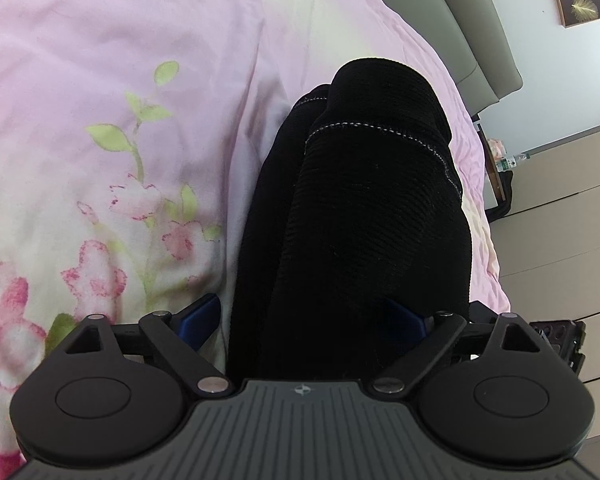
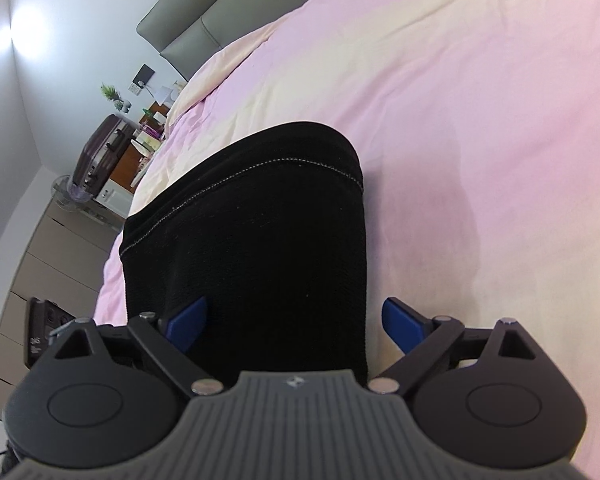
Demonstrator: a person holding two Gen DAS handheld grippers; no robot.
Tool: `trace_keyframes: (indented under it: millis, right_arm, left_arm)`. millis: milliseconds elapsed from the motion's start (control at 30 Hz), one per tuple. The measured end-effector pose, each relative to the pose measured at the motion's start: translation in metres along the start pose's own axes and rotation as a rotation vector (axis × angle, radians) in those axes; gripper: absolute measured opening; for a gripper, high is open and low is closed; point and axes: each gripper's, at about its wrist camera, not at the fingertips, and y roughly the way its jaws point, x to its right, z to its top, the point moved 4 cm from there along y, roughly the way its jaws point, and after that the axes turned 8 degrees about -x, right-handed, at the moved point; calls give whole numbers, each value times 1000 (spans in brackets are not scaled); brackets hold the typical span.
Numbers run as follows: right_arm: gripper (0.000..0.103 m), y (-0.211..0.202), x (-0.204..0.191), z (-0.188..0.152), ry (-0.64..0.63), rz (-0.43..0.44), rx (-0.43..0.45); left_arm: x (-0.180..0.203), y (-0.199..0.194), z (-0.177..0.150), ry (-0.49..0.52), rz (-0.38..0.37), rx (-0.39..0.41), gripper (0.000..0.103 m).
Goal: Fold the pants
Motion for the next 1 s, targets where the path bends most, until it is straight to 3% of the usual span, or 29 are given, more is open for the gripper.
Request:
trace_keyframes:
  millis: [133, 233, 467, 1000]
  right_arm:
    - [93, 15, 5, 5, 27, 103, -82]
    - [98, 25, 11, 8, 45, 143, -119]
    - [98, 37, 23, 11, 105, 235, -165]
    - [98, 58, 17, 13, 156, 279, -156]
  left_arm:
    - [-2, 6, 2, 11, -36, -19, 103]
    - [-1, 14, 3, 13, -74, -53, 103]
    - [7, 24, 5, 41, -85, -99, 103]
    - [23, 26, -2, 54, -58, -92, 103]
